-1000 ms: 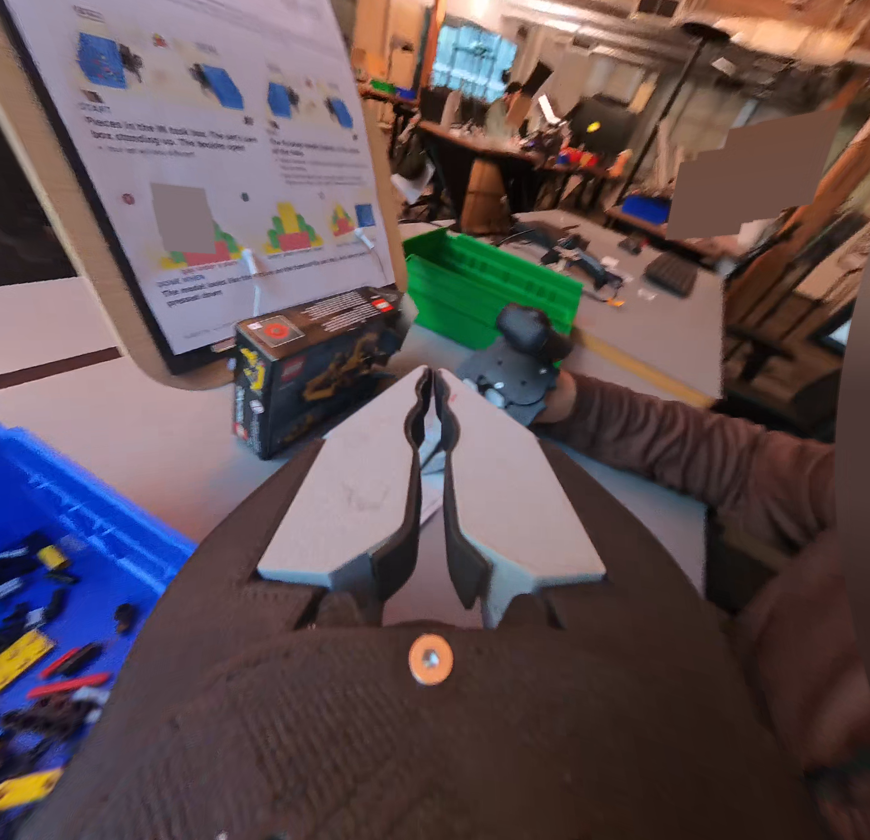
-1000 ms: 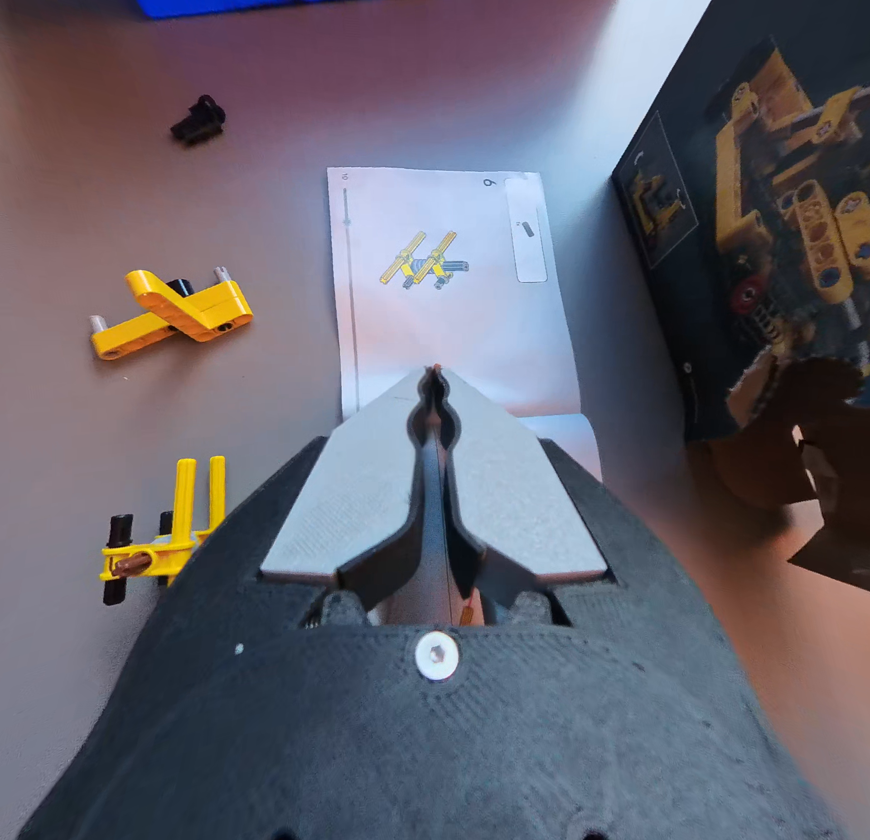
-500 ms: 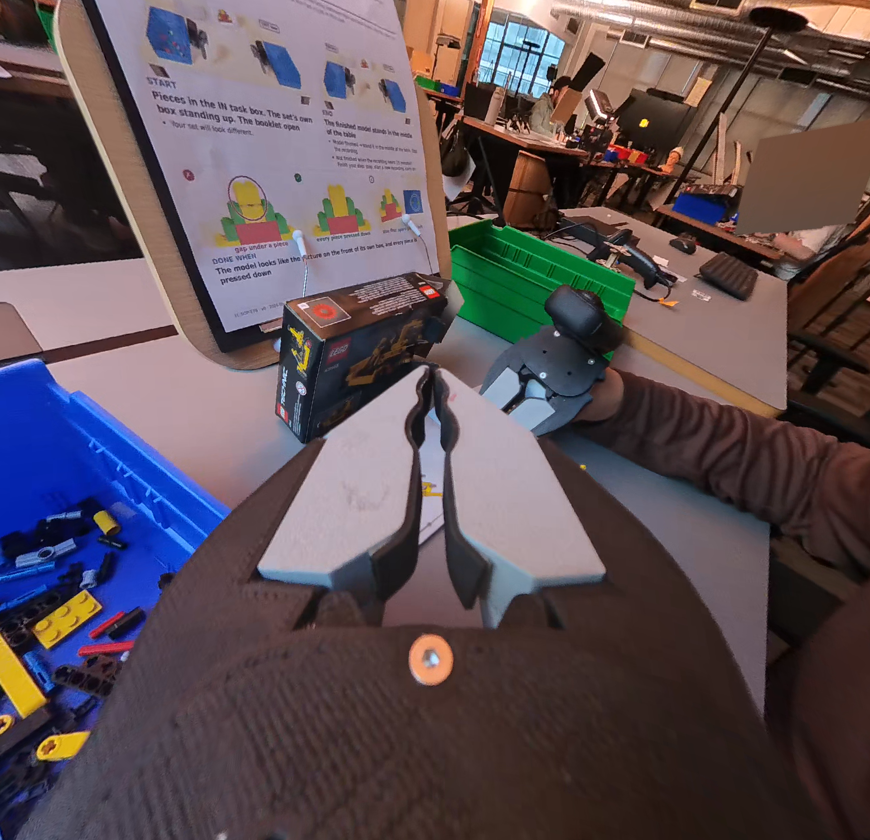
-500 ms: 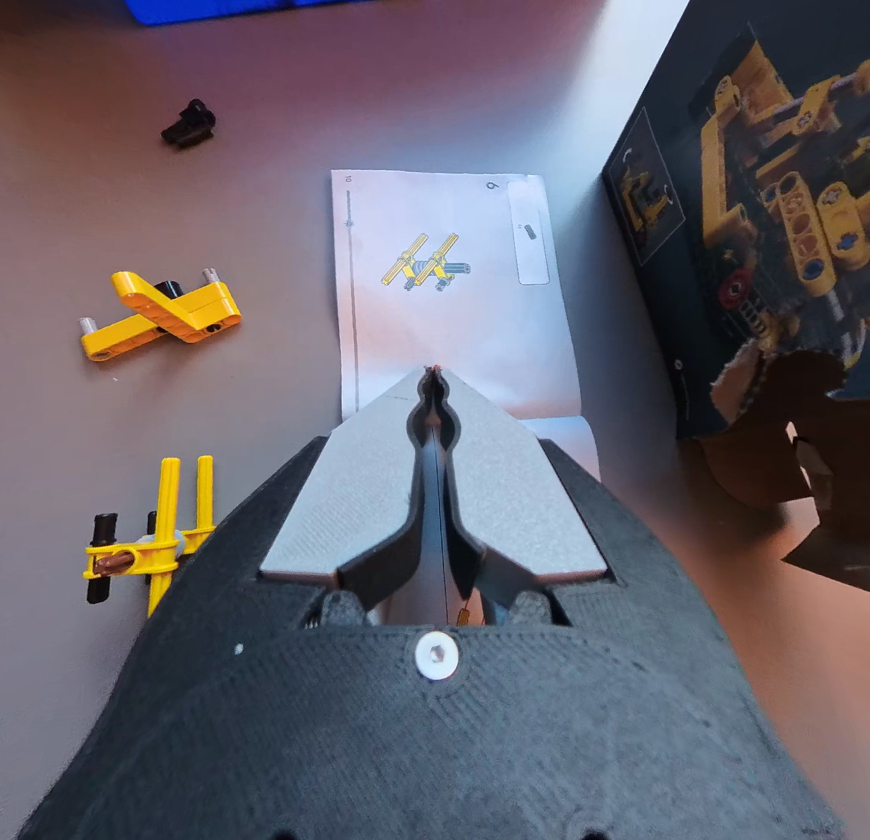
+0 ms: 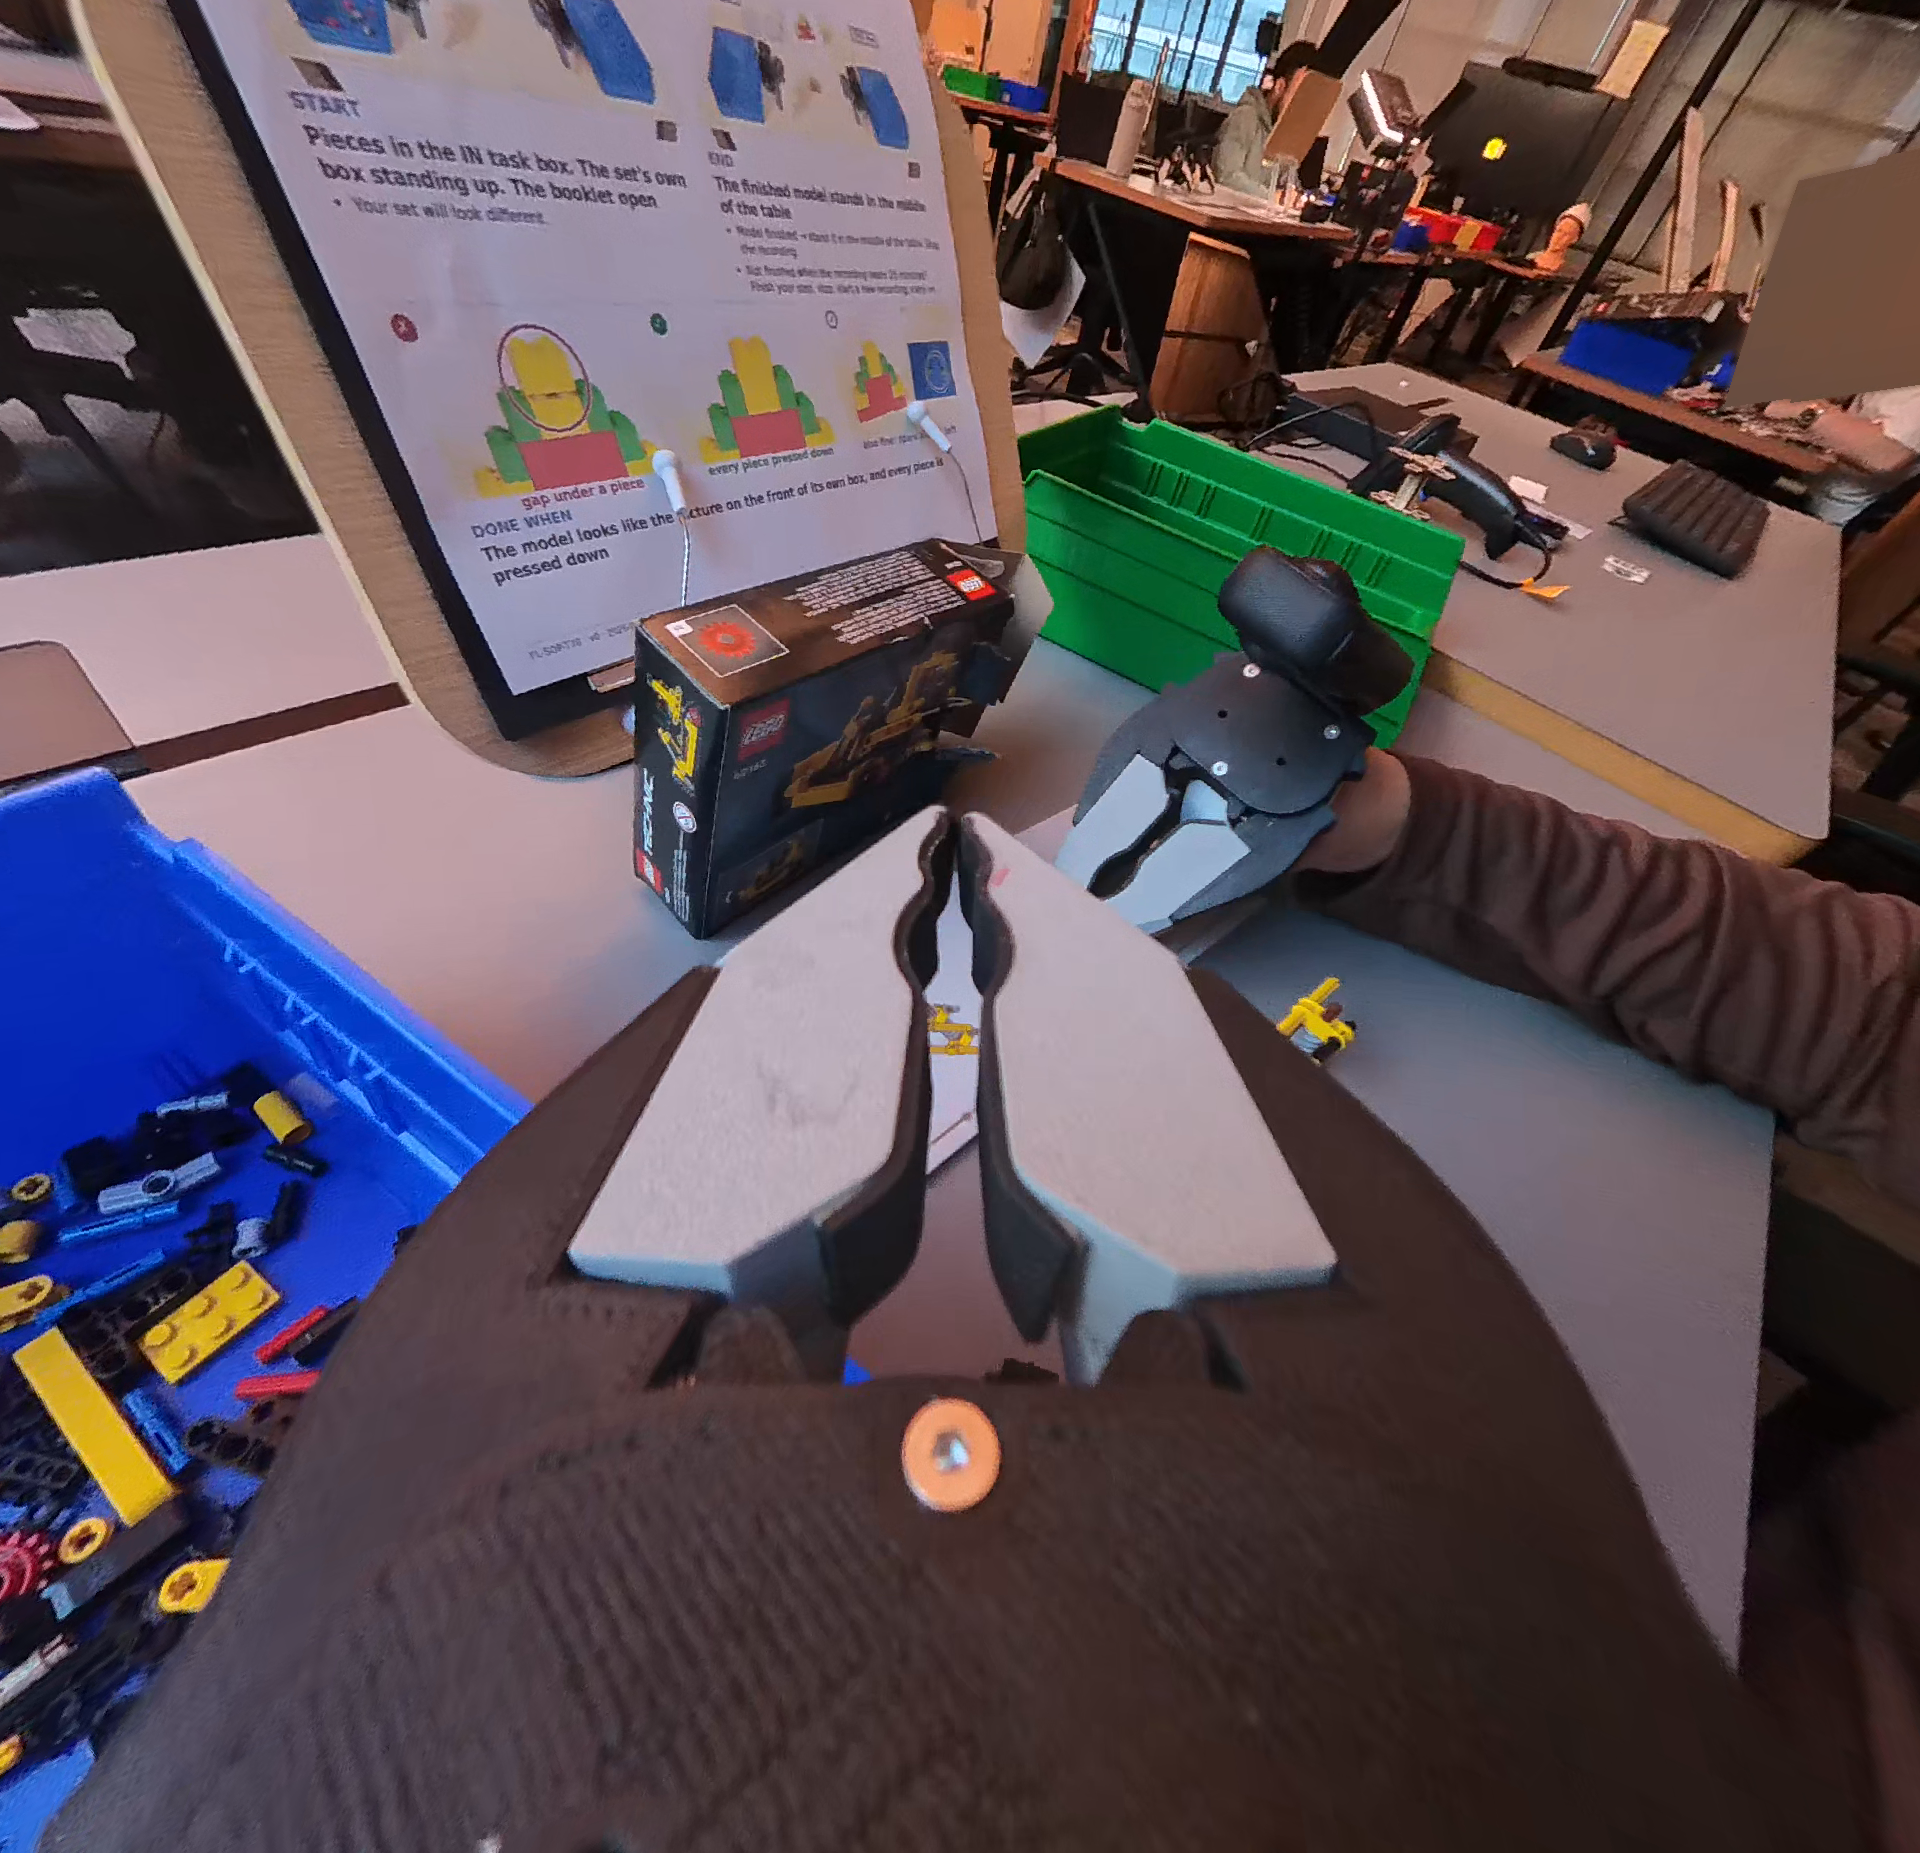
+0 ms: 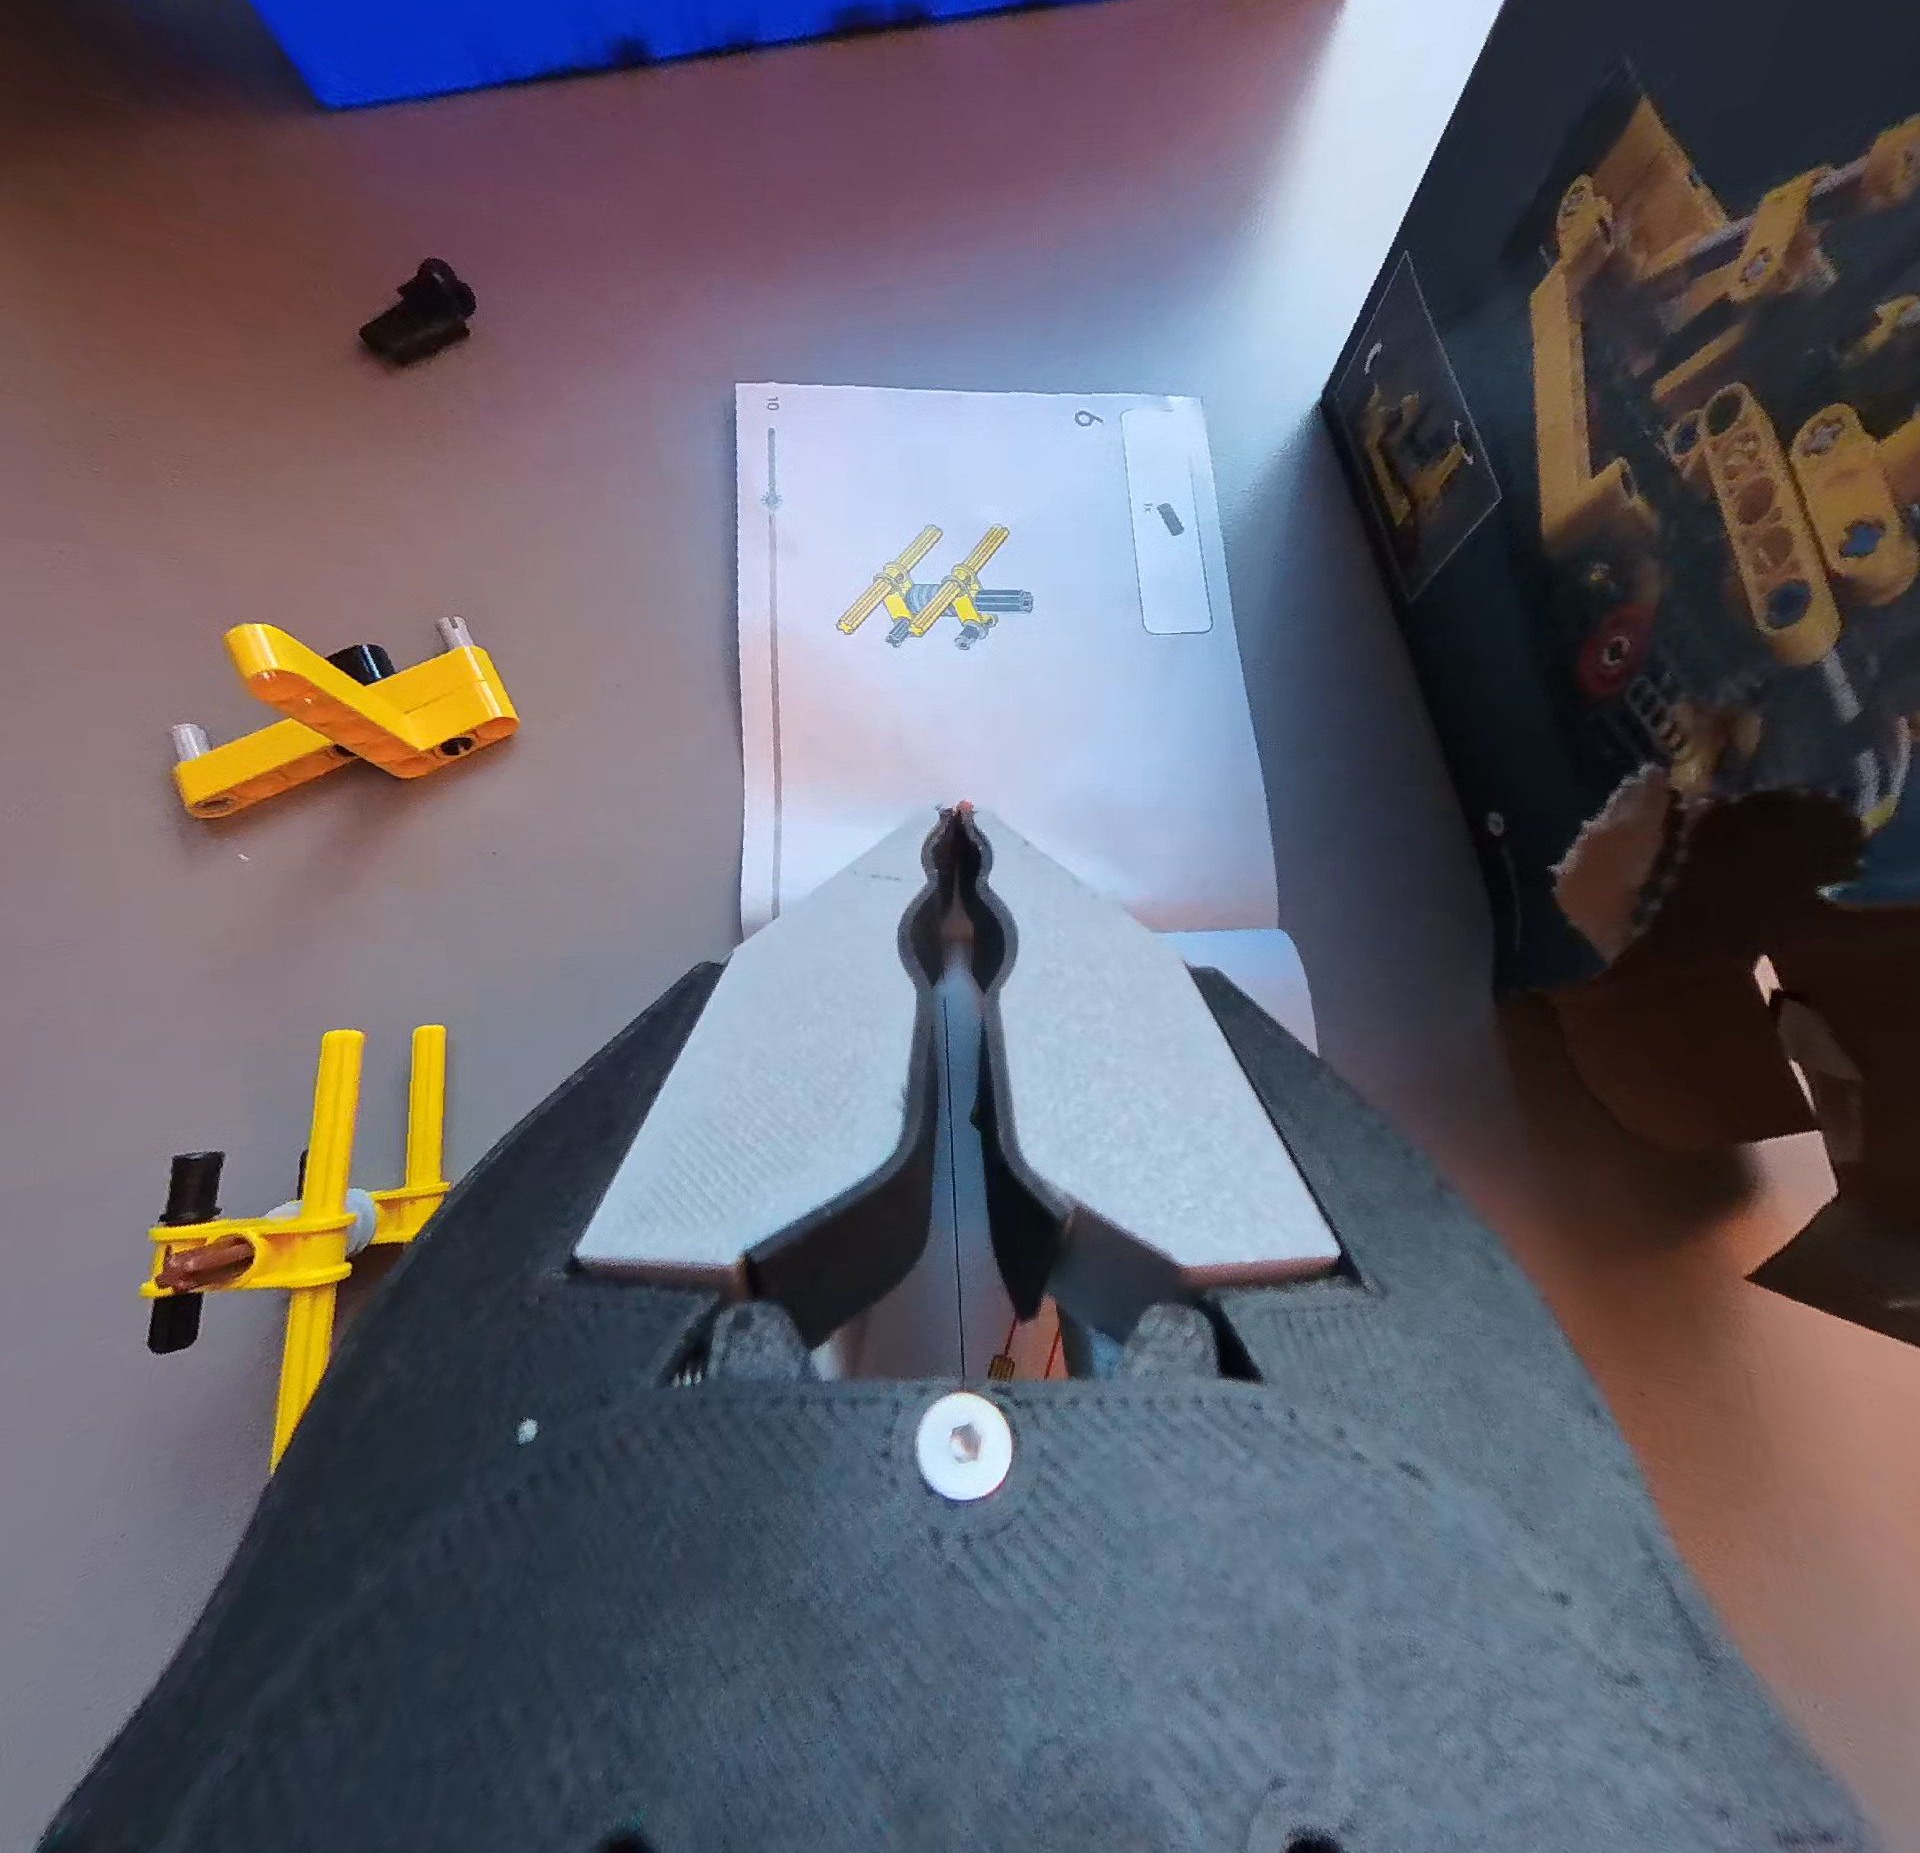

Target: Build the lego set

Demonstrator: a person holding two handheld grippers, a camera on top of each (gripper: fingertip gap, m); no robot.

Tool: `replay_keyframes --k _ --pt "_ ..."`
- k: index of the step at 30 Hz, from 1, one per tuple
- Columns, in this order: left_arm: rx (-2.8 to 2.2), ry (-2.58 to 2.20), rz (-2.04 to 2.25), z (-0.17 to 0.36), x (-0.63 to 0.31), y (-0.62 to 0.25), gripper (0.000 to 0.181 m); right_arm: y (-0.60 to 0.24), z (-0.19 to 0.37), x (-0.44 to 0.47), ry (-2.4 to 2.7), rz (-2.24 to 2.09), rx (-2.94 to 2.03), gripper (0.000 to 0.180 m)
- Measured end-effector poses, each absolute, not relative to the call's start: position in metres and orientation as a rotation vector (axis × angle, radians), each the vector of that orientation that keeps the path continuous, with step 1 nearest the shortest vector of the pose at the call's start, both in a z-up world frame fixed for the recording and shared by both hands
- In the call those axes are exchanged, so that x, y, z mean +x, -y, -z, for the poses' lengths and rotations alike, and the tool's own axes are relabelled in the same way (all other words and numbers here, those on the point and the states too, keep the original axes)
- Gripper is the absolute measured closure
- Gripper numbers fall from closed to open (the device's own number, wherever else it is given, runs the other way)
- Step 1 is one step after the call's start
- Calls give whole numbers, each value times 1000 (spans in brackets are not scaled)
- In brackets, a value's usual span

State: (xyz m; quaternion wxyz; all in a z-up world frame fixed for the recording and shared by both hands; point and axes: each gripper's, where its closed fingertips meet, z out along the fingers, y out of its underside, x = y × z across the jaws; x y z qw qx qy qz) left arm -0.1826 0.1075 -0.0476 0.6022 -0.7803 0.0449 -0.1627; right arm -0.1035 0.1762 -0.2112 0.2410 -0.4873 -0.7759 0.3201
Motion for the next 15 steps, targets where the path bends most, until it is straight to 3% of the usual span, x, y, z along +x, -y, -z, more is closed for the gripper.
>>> replay_keyframes --k 15 --pt "-1902 -13 349 69 -204 -113 181 -175 208 -101 2096 -886 -1309 179"
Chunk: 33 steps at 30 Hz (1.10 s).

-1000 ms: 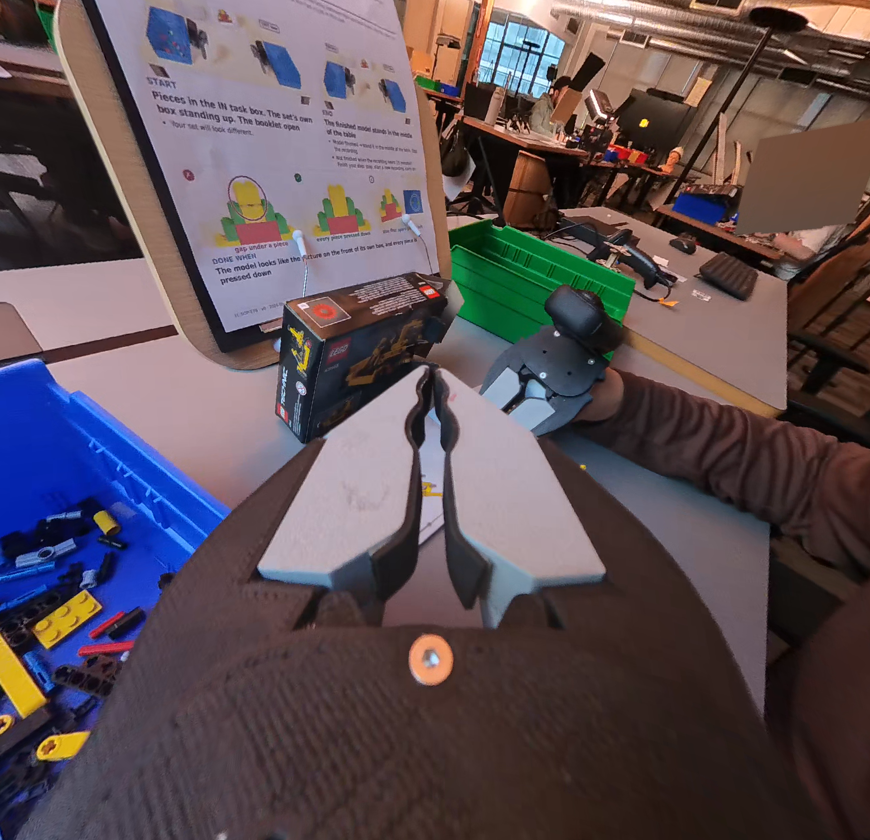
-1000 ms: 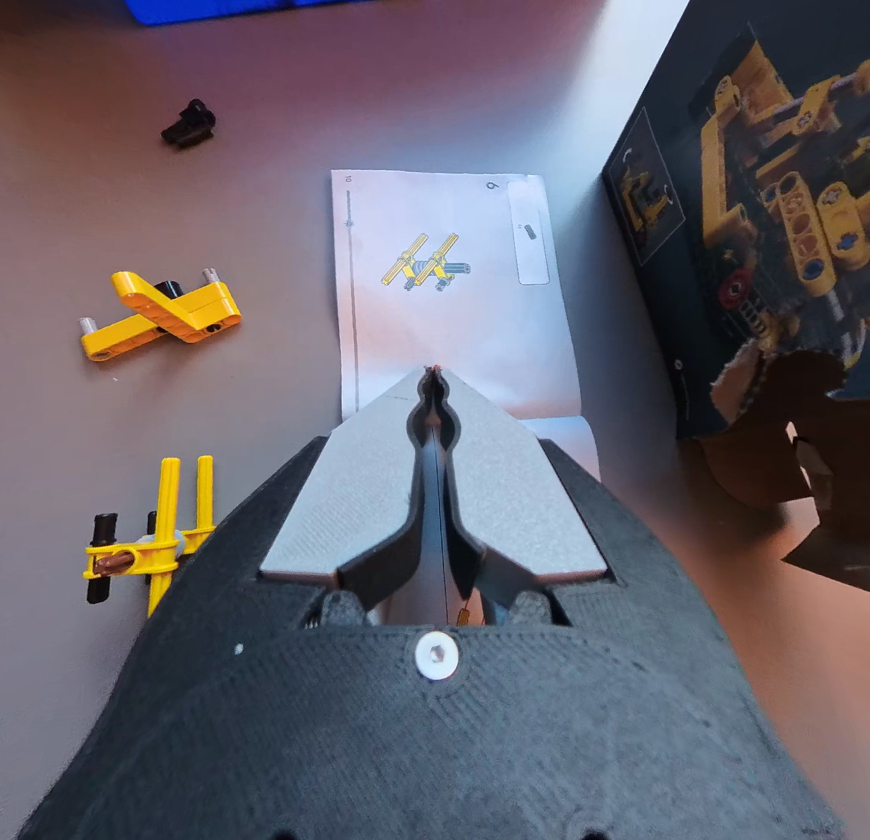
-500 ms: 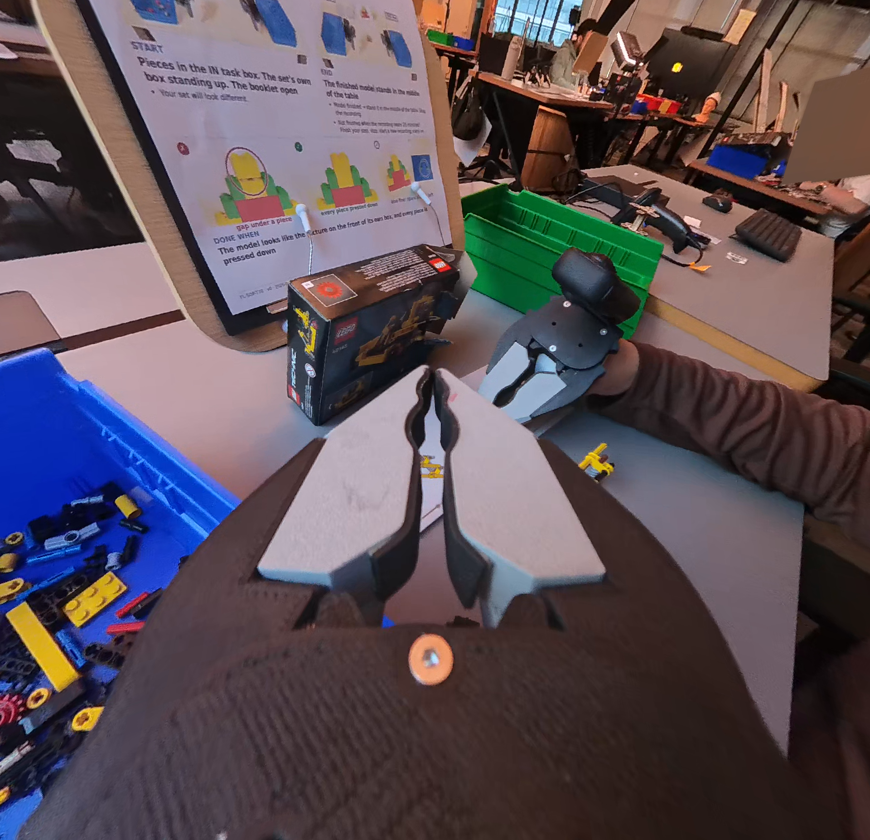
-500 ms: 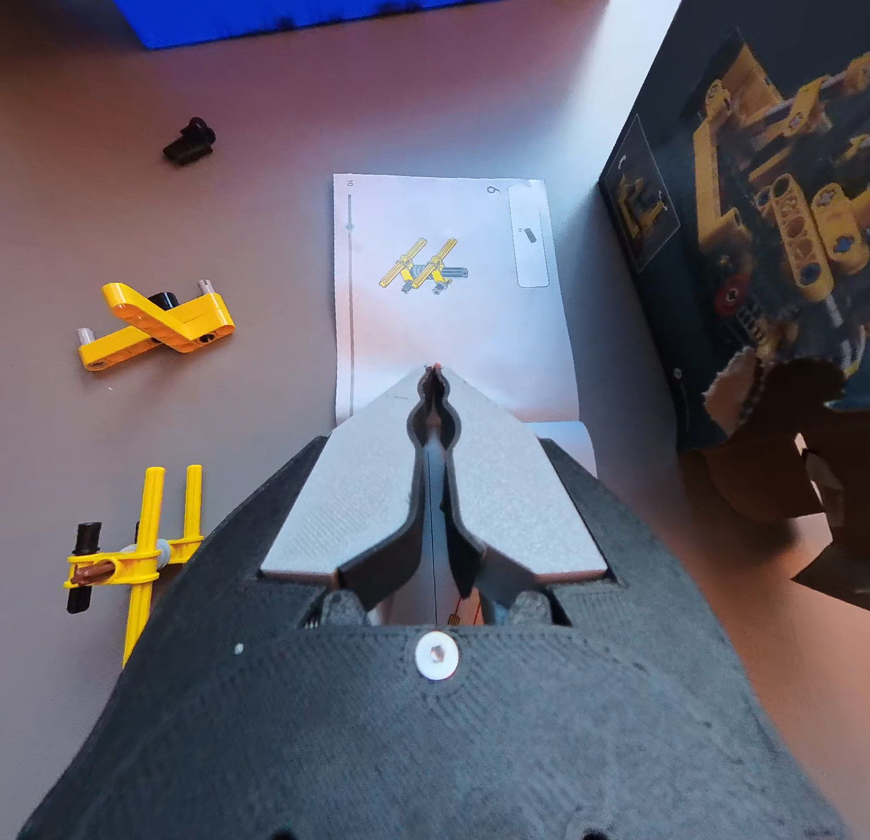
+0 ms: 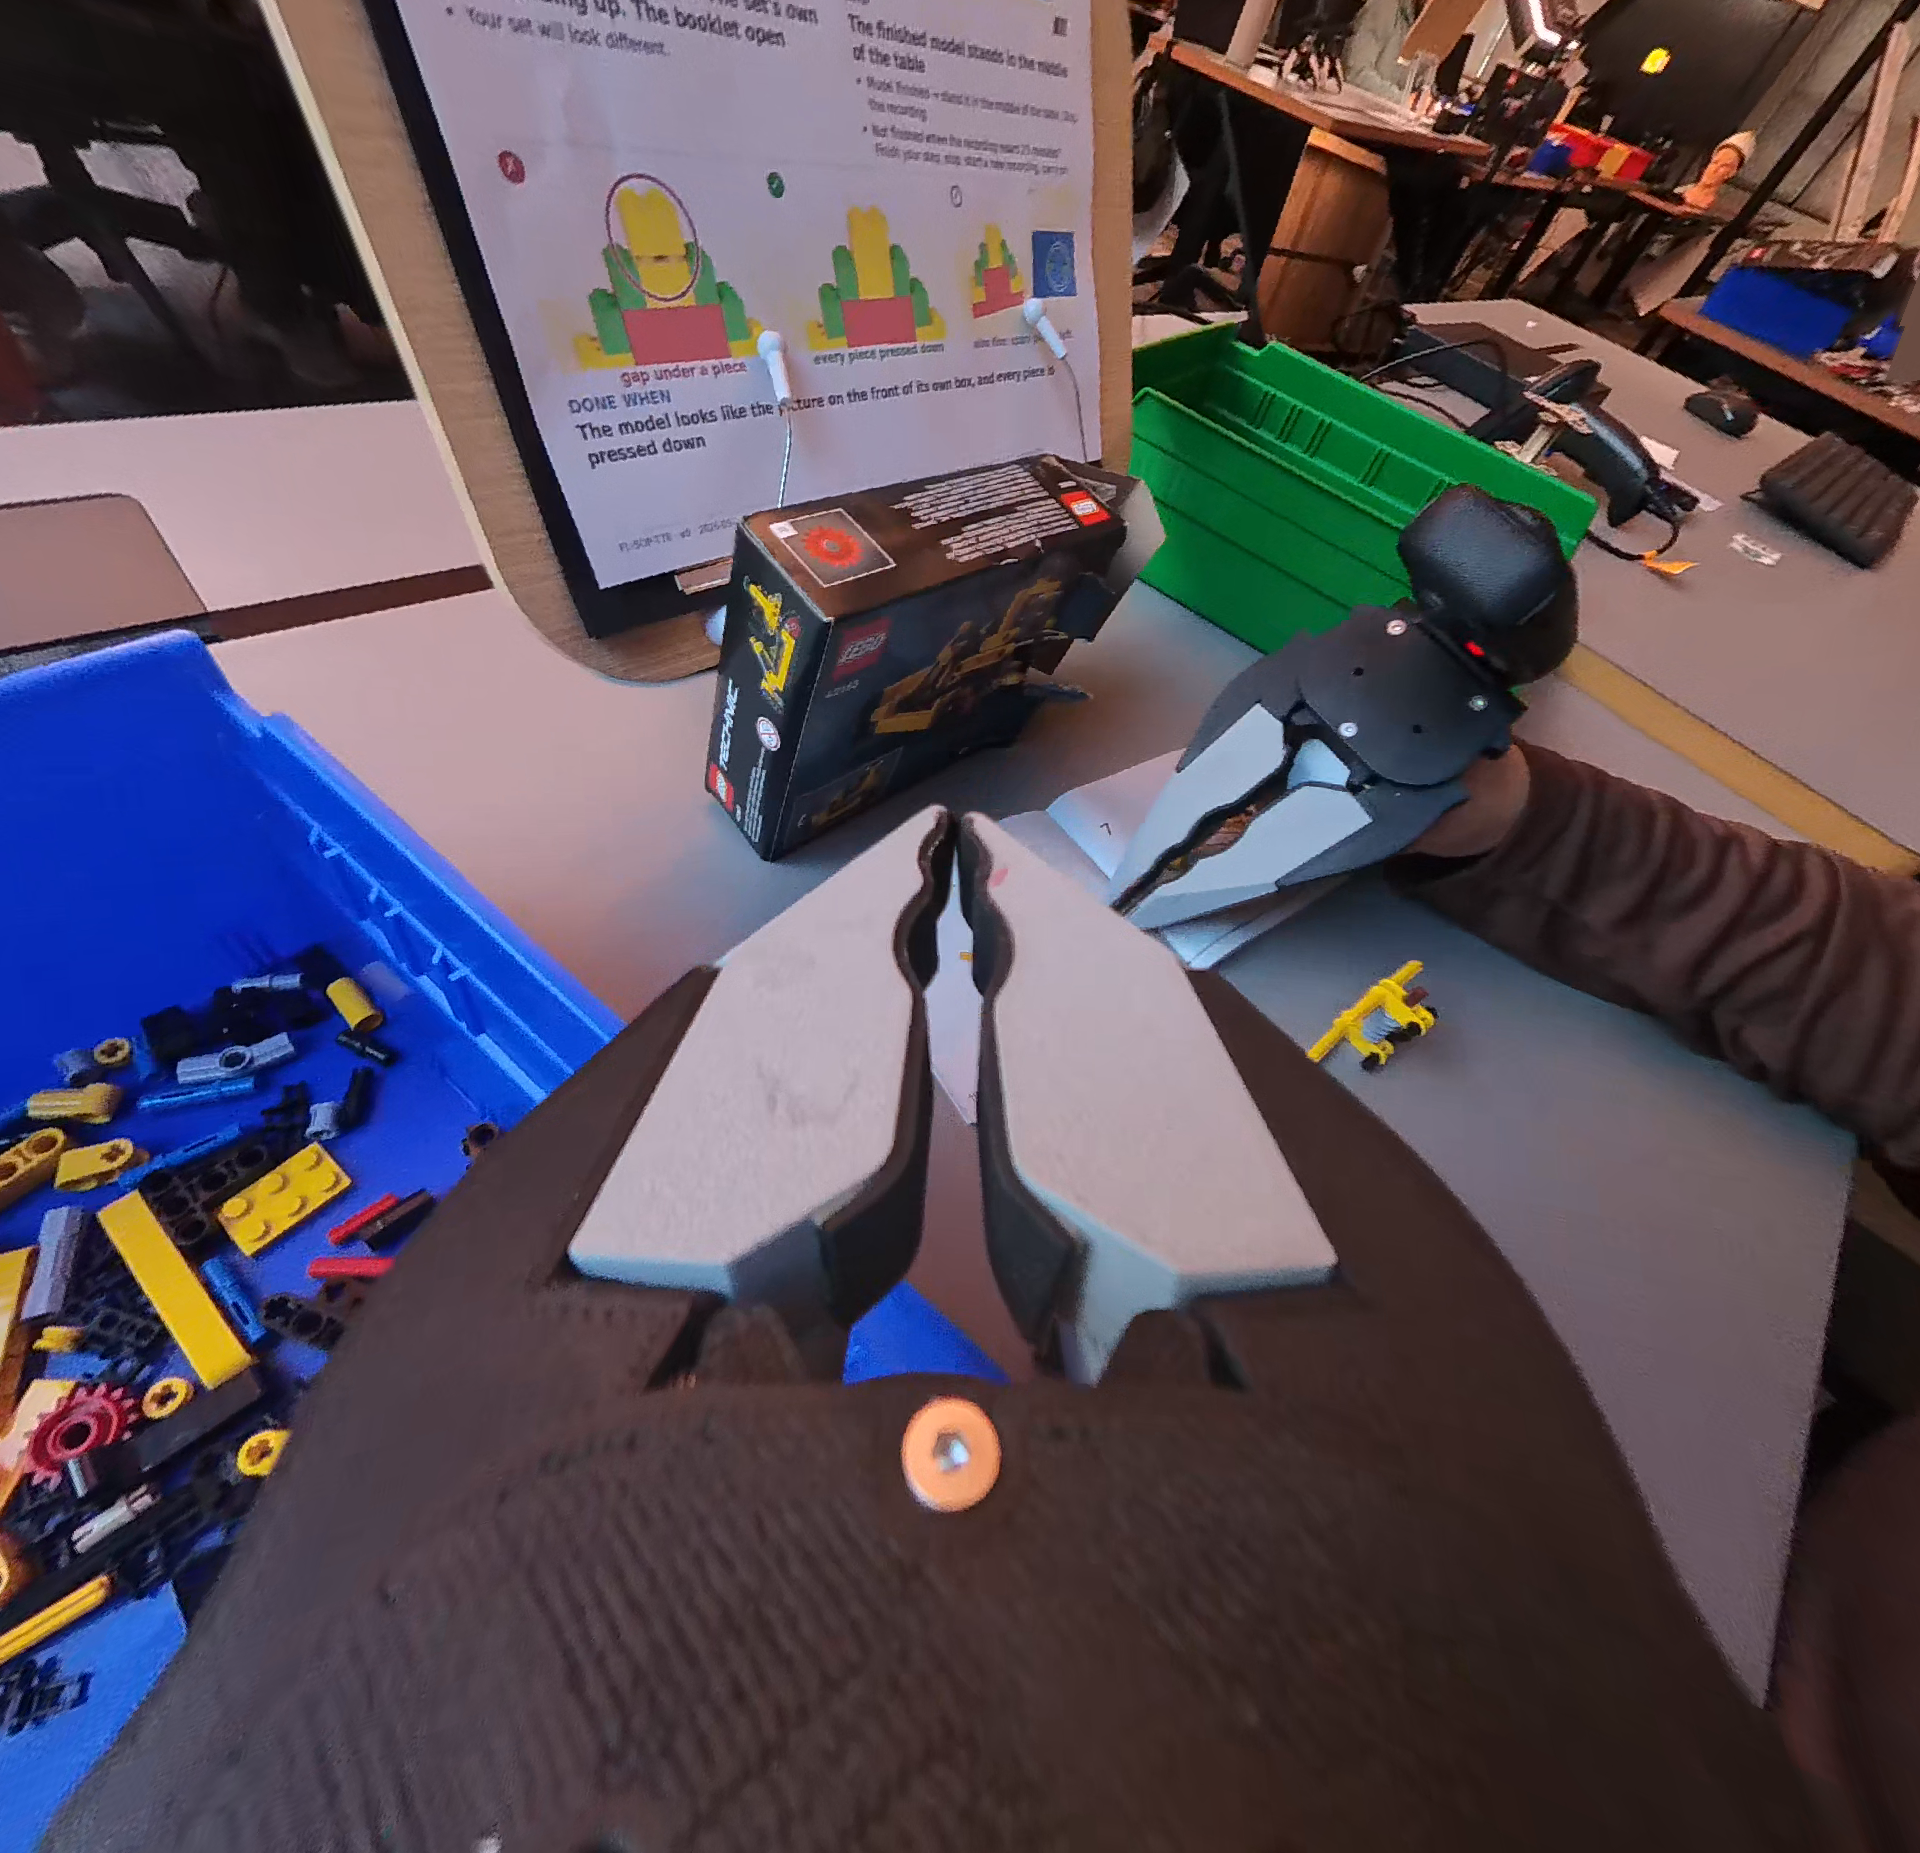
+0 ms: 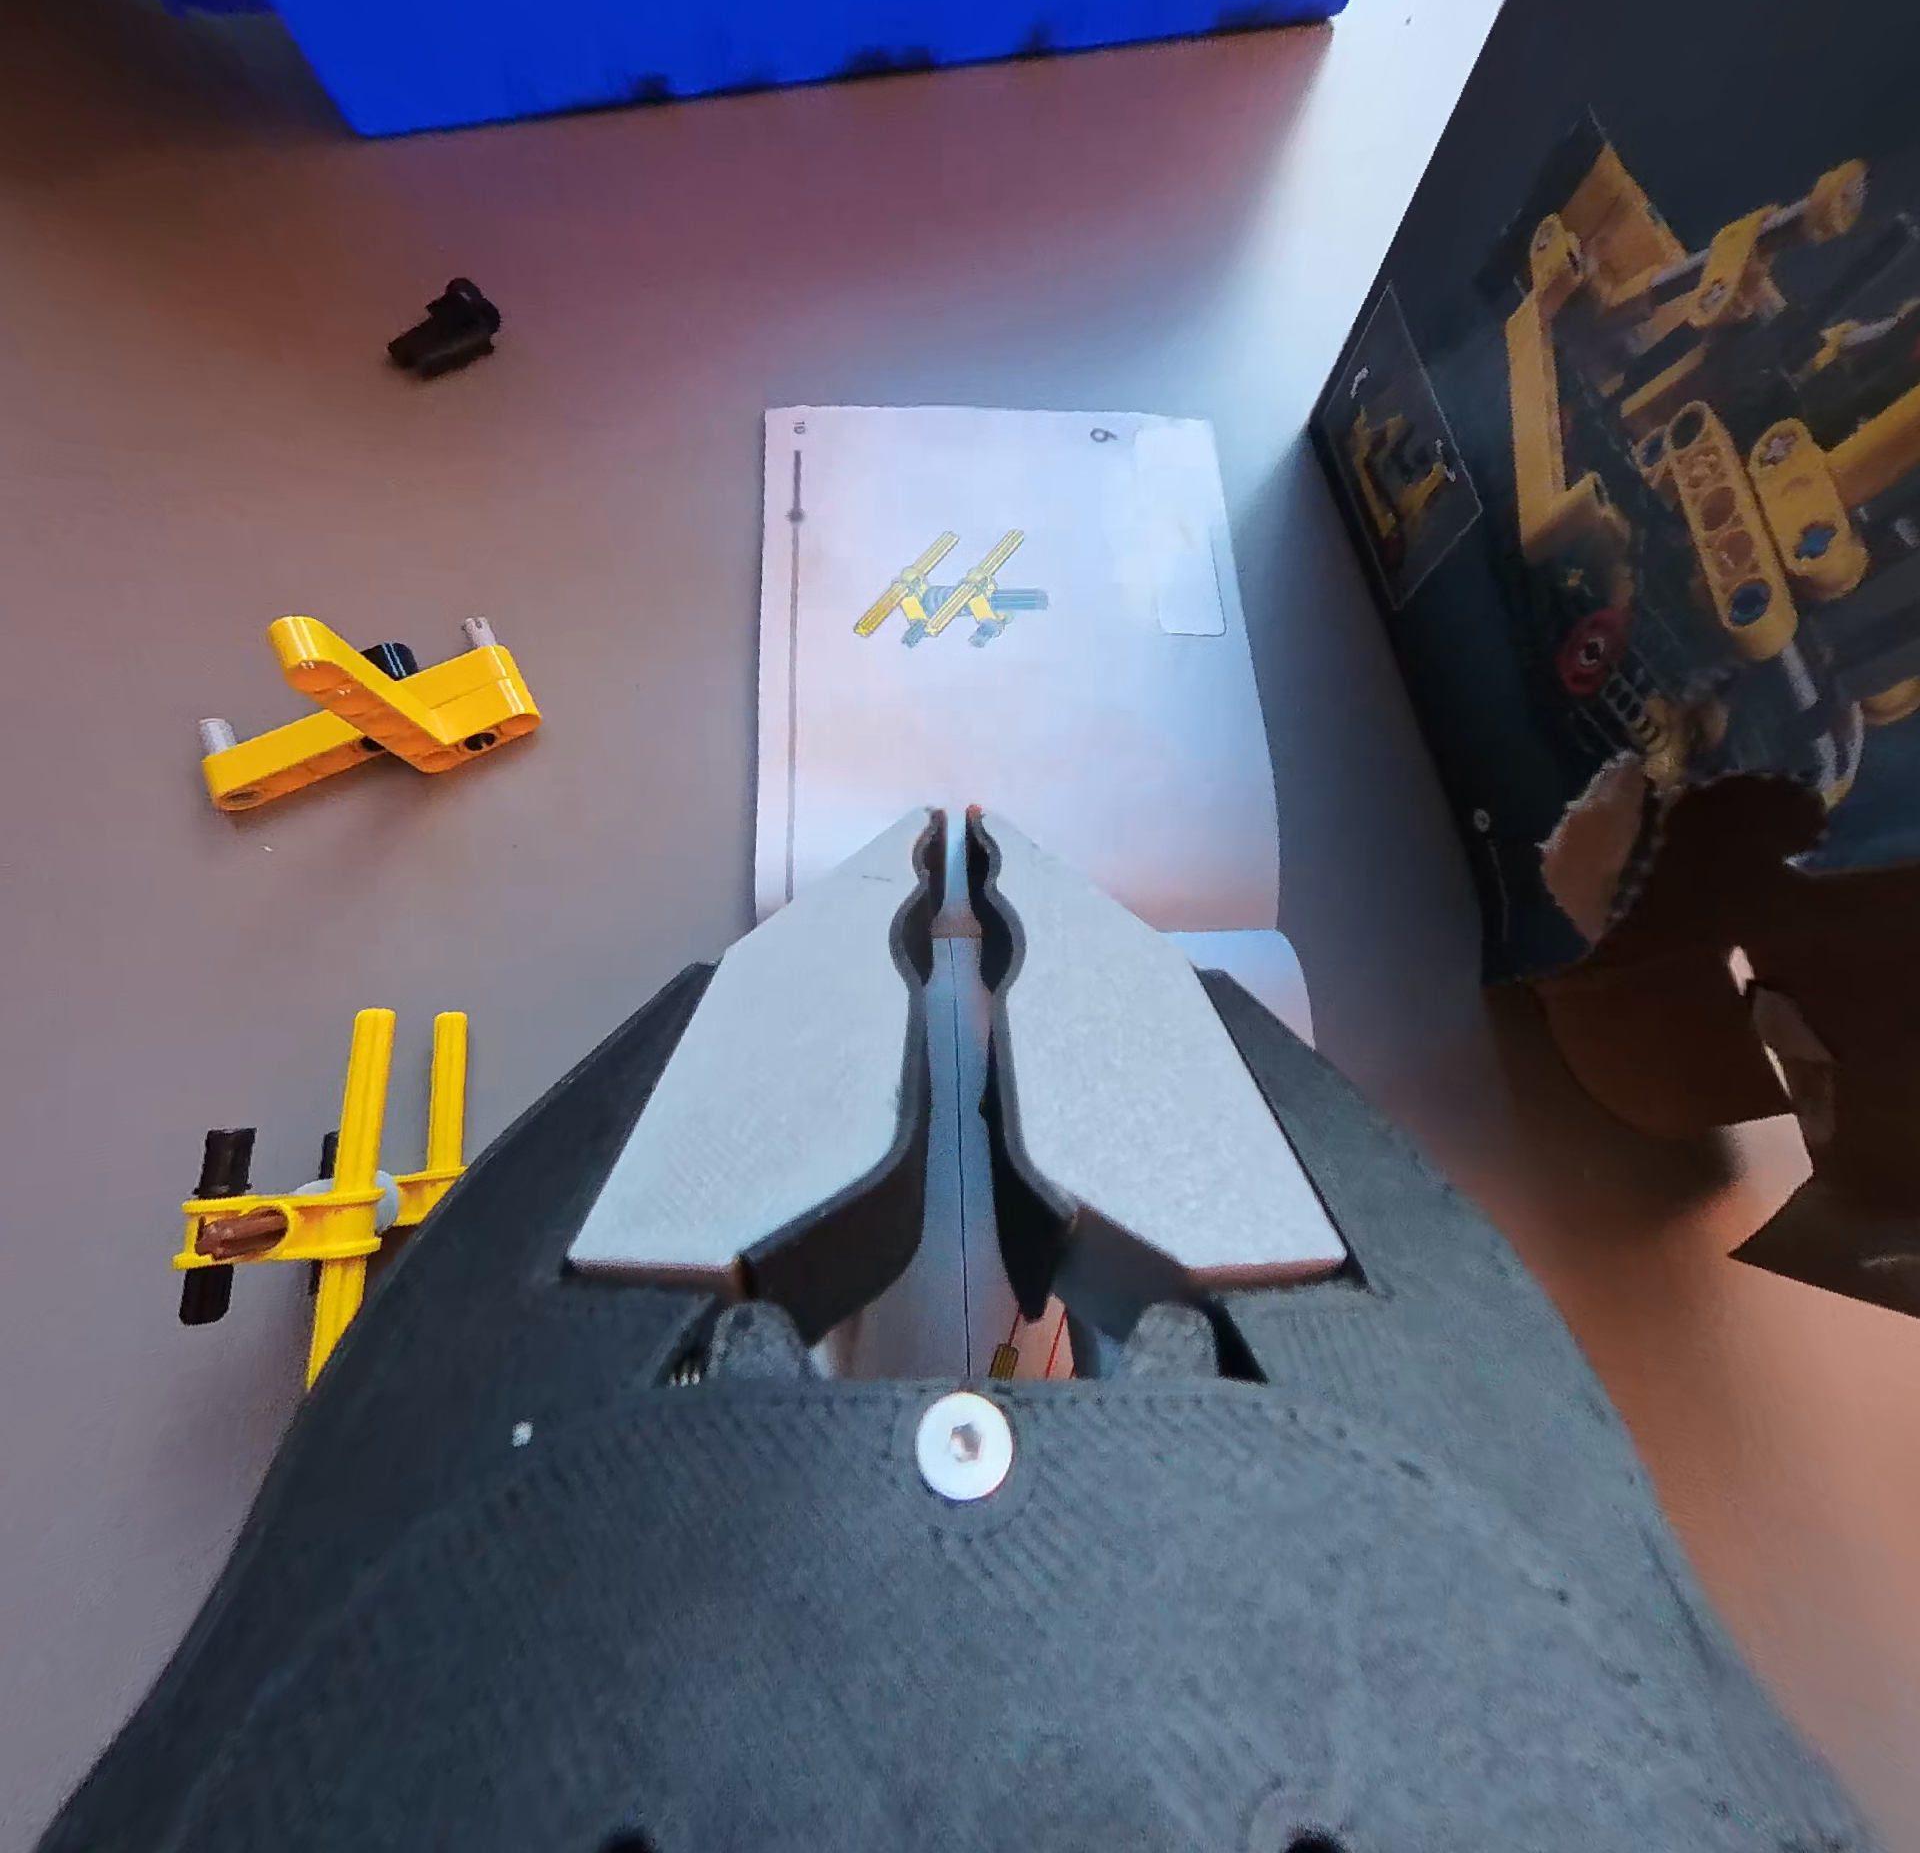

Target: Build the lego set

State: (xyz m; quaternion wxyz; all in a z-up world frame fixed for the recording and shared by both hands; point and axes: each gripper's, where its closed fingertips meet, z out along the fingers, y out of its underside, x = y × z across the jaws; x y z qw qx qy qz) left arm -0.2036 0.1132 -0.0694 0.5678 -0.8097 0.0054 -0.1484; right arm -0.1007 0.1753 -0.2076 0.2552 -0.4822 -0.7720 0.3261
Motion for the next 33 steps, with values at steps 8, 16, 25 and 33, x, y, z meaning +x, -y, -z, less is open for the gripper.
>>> replay_keyframes --k 8,16,25,33 --pt "-1938 18 382 80 -207 -116 181 -175 212 -99 2119 -870 -1313 178" --pt "-1935 22 403 81 -206 -117 181 -176 212 -99 2114 -883 -1329 180" --pt "-1930 23 351 79 -212 -117 181 -174 209 -99 2109 -902 -1315 176" --pt "-1903 41 347 73 -216 -116 181 -173 203 -96 2087 -900 -1331 167"
